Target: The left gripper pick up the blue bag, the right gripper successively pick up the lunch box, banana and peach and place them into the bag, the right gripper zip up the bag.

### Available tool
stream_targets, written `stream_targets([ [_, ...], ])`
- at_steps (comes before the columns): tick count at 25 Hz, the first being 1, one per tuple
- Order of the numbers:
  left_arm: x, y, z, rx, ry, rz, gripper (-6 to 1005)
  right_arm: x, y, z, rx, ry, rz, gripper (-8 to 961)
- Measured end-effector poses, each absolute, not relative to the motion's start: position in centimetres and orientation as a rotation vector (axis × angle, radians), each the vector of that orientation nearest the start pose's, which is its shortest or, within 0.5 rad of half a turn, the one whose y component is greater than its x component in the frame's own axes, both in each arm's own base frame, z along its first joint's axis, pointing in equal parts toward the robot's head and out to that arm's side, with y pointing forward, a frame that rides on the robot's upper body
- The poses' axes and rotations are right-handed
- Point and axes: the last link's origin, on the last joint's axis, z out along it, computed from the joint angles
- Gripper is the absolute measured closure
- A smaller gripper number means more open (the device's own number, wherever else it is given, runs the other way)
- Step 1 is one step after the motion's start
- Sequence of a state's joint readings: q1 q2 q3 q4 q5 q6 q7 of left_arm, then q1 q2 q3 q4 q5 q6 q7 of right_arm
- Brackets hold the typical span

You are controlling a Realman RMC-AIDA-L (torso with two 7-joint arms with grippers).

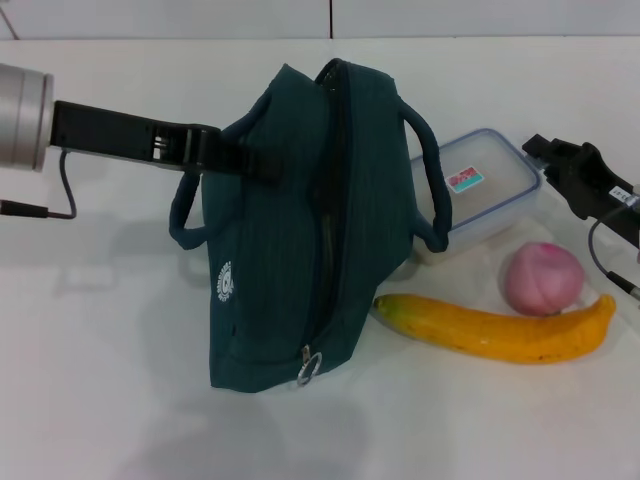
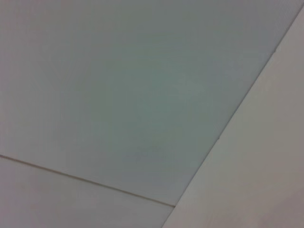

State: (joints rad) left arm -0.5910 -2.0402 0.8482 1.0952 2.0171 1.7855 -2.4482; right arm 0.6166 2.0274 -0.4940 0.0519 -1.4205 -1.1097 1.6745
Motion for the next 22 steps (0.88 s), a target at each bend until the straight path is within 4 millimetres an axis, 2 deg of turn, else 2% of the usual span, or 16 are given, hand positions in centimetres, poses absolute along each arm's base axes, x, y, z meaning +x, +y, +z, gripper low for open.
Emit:
stream_targets([
  [4, -18.6, 34.3, 5.6, -2.744, -1.463, -0.54, 934, 30.2, 35.5, -4.4, -1.586, 1.819, 1.299, 828],
  [12, -18.9, 34.1, 5.6, -2.74, -1.465, -0.539, 934, 29.4, 35.4, -3.7, -1.574, 1.811, 1.413, 848],
  [22, -18.8, 34.2, 5.6, -2.742, -1.458, -0.544, 934, 29.4, 35.2, -3.0, -1.326, 2.064, 1.607, 857],
])
